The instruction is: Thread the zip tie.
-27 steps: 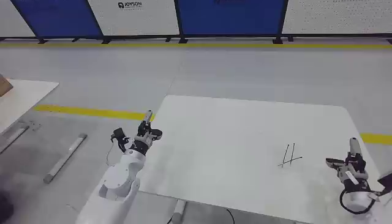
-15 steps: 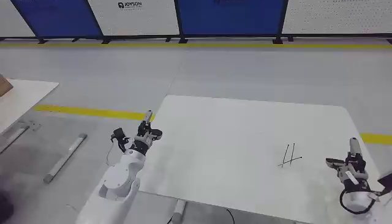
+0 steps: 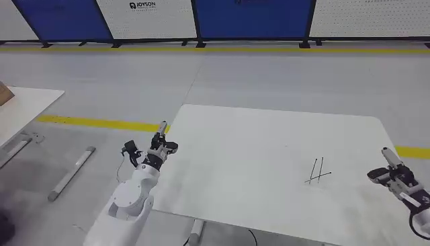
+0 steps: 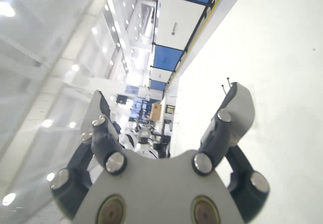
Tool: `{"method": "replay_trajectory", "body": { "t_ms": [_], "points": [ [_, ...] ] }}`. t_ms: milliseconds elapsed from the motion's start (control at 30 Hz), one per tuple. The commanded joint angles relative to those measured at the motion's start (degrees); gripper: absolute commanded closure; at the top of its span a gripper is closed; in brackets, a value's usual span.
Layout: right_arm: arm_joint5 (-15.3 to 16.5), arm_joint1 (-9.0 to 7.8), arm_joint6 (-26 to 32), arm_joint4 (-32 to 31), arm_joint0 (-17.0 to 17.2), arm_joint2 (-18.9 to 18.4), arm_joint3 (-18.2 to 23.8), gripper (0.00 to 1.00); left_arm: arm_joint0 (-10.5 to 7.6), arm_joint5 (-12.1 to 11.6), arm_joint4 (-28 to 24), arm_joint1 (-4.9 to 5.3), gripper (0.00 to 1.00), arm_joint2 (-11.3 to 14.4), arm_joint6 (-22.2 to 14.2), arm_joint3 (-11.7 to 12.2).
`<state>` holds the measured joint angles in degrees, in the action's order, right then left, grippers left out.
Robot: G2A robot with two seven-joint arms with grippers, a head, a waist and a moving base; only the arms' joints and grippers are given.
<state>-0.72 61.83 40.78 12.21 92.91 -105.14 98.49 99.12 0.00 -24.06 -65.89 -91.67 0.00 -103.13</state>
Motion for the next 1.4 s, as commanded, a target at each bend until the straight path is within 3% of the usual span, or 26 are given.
{"method": "replay_trajectory", "body": {
  "t_ms": [0,333,367,400,500,733,867,967,1133,1367],
  "points": [
    [-0.21,-0.03,-1.04,-0.75,-0.3,-0.21,-0.26,0.0,0.0,0.0,0.0,0.0,0.0,0.0,0.0,0.0],
    [-0.21,-0.03,-1.04,-0.75,-0.3,-0.21,-0.26,0.0,0.0,0.0,0.0,0.0,0.0,0.0,0.0,0.0],
    [-1.55,-0.03,2.08,0.53,0.02,0.91,-1.41,0.0,0.0,0.0,0.0,0.0,0.0,0.0,0.0,0.0],
    [-3.42,-0.48,10.26,2.6,-1.87,1.23,-3.36,0.0,0.0,0.0,0.0,0.0,0.0,0.0,0.0,0.0],
    [-4.2,-2.41,23.08,-5.49,-7.87,-0.59,-6.51,0.0,0.0,0.0,0.0,0.0,0.0,0.0,0.0,0.0],
    [-5.33,-4.4,36.23,-10.69,-16.49,1.3,-10.34,0.0,0.0,0.0,0.0,0.0,0.0,0.0,0.0,0.0],
    [-6.07,-4.68,38.86,-12.09,-21.84,6.25,-15.45,0.0,0.0,0.0,0.0,0.0,0.0,0.0,0.0,0.0],
    [-7.12,-4.4,37.22,-13.95,-25.99,11.39,-21.19,0.0,0.0,0.0,0.0,0.0,0.0,0.0,0.0,0.0],
    [-5.76,-3.69,34.02,-16.13,-31.15,18.09,-29.98,0.0,0.0,0.0,0.0,0.0,0.0,0.0,0.0,0.0],
    [-5.76,-3.69,34.02,-16.13,-31.15,18.09,-29.98,0.0,0.0,0.0,0.0,0.0,0.0,0.0,0.0,0.0]
  ]
}}
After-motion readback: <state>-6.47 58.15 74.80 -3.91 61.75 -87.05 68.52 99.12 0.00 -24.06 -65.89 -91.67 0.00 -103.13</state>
